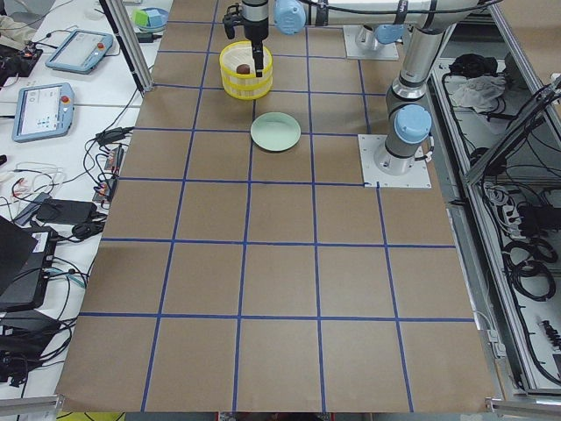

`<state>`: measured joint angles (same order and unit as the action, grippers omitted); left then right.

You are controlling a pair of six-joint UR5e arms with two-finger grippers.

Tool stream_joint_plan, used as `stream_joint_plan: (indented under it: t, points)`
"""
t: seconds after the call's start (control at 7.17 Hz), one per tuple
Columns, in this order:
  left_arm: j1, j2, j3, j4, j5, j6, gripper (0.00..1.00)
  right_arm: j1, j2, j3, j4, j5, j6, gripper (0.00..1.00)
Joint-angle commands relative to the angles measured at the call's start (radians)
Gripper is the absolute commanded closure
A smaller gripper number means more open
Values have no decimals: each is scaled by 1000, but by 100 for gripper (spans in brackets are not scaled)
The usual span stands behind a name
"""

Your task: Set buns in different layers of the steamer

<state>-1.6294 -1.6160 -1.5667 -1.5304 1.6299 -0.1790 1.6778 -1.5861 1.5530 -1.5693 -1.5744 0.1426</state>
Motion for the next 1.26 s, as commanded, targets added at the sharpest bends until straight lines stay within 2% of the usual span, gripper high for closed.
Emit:
stream_joint_plan:
  t: [0.0, 0.42, 1.12]
  points:
    - [-7, 73, -1, -36, -4, 6, 0, 0, 0, -1, -1, 1, 0, 3]
    - [-9, 108, -3, -33, -51, 4, 0, 0, 0, -1, -2, 1, -1, 3]
    - [-6, 108, -21, -30, -39, 9, 0, -1, 0, -1, 0, 1, -1, 2]
